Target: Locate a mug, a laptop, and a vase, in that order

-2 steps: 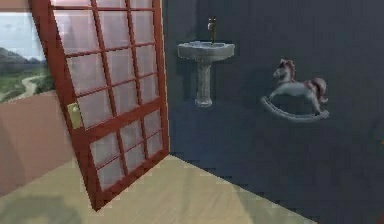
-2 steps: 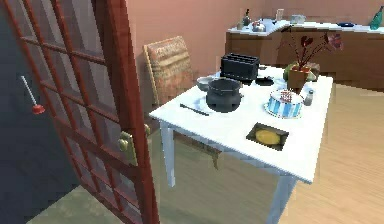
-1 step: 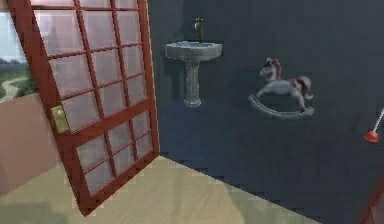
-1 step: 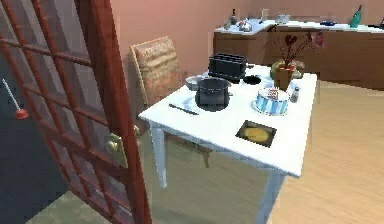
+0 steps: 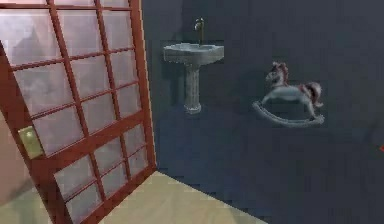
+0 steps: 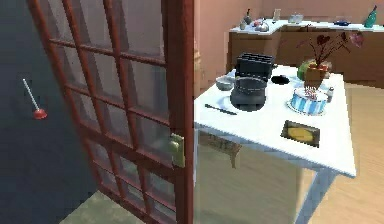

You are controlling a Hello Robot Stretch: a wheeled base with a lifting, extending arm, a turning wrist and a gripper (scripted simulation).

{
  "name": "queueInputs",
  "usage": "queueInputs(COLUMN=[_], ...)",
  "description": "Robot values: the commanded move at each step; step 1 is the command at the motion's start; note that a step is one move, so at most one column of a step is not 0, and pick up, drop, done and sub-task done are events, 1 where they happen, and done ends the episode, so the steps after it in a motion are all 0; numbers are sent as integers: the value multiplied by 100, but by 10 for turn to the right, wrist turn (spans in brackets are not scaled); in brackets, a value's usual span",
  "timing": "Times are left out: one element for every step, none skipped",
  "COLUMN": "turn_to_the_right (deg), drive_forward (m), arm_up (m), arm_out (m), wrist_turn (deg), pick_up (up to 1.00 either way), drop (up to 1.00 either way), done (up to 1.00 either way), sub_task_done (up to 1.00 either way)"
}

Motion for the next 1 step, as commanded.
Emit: queueInputs(turn_to_the_right=[300], drive_forward=[0], arm_up=[0], arm_out=[0], wrist_turn=[0], pick_up=[0], drop=[0], done=[0], sub_task_done=[0])
